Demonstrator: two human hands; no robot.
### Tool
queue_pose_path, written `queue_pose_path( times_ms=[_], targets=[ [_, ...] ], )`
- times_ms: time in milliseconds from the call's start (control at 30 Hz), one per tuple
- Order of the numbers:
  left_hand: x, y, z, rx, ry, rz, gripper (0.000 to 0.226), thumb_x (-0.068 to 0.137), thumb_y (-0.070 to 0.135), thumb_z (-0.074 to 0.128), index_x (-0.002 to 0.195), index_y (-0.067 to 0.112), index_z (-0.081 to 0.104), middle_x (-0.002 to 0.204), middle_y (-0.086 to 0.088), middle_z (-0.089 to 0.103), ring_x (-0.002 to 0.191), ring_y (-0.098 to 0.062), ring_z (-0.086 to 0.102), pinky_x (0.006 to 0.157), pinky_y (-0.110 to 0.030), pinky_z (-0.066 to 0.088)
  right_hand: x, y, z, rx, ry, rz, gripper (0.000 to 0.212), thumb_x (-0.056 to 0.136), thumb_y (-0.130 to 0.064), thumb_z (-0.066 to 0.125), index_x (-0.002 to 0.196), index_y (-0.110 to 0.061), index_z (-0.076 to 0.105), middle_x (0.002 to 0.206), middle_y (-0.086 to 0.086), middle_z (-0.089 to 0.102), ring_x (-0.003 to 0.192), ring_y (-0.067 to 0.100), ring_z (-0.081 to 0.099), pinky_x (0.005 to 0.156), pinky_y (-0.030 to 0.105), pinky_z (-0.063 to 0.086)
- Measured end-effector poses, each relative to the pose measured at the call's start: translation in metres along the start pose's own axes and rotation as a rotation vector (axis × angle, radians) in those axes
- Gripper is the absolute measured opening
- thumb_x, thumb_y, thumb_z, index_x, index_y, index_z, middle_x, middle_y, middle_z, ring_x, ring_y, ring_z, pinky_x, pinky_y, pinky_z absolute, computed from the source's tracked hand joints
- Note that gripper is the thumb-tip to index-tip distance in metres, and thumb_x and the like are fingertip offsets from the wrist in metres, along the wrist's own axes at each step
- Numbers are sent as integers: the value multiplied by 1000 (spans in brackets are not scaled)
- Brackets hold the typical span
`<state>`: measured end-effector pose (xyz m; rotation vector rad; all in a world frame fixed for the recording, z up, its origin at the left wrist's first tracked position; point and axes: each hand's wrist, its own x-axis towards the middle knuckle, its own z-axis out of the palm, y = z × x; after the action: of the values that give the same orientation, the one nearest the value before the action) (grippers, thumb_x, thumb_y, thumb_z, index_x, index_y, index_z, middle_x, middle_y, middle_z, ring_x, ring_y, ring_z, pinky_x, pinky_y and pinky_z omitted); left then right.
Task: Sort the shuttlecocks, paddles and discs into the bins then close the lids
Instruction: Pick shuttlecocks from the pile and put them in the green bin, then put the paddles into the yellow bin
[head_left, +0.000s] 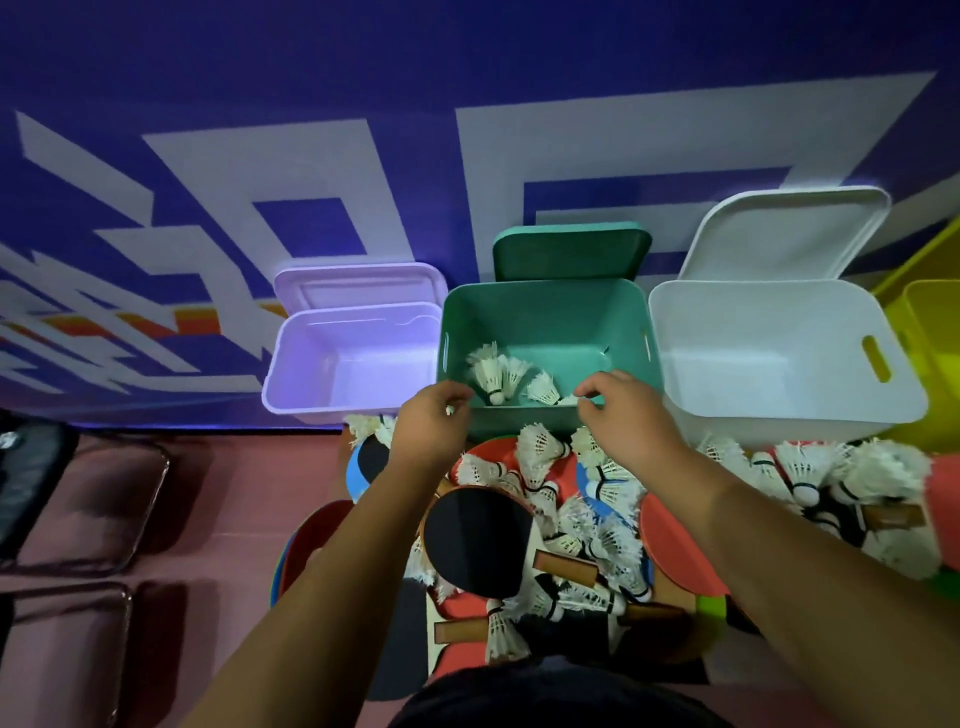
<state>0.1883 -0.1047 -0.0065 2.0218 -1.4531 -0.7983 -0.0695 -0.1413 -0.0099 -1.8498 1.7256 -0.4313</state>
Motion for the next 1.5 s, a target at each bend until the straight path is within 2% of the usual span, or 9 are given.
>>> queue_pose_path(
  times_ms=[133,233,400,500,633,767,900,1233,1500],
  targets=[
    [-17,-12,-16,-59,26,-69,19,100,22,60,110,28,74,104,13,73,76,6,67,65,-11,48,-10,-19,12,70,0,-84,16,100,-20,61,110,-25,73,112,-8,62,87,12,65,80,32,54],
    [-32,-32,-29,-92,49,-128,13,95,32,61,98,39,72,97,18,74,74,-5,71,66,-26,58,-19,-41,26,87,-60,-170,15,102,-23,60,111,-27,71,112,-13,60,83,6,63,78,33,56],
    [-71,-74,-46,-174,73,-236,17,98,16,64,91,29,74,76,4,72,58,-12,64,51,-28,53,-37,-75,58,72,-206,-308,15,102,-28,60,113,-30,69,112,-16,58,92,6,61,84,34,55],
    [-98,-103,-54,-216,79,-332,18,96,14,61,93,25,75,78,2,75,63,-14,72,60,-39,62,-47,-84,81,-43,-339,-371,17,102,-33,59,119,-31,64,115,-13,54,99,14,61,84,40,54],
    [-128,-134,-62,-96,75,-390,16,96,12,65,88,23,74,70,8,71,54,0,63,53,-17,47,-50,-83,101,-236,-434,-433,36,100,-34,63,134,-24,59,130,-2,53,124,23,51,100,40,48],
    [-149,-158,-59,-82,61,-507,12,92,13,67,88,22,73,73,-3,71,61,-16,65,69,-40,57,-46,-77,110,-414,-493,-425,57,97,-41,68,147,-23,49,144,-1,49,139,28,41,113,43,41],
    [-163,-159,-46,-145,28,-536,13,95,11,65,95,21,74,80,-4,74,68,-16,71,75,-39,58,-42,-68,113,-454,-492,-420,51,99,-39,67,144,-21,52,140,2,55,134,30,46,110,43,44],
    [-167,-153,-39,-246,20,-587,20,102,14,58,102,19,76,93,-4,76,72,-15,74,71,-38,60,-29,-57,100,119,-489,-104,18,100,-21,71,116,-27,77,105,-8,72,96,11,66,73,20,45],
    [-168,-155,-30,-269,42,-599,19,106,22,58,103,19,76,96,-3,75,75,-14,73,68,-29,57,-19,-59,68,478,-381,52,21,103,-21,65,122,-24,74,105,-11,75,98,12,71,82,27,52]
  ],
)
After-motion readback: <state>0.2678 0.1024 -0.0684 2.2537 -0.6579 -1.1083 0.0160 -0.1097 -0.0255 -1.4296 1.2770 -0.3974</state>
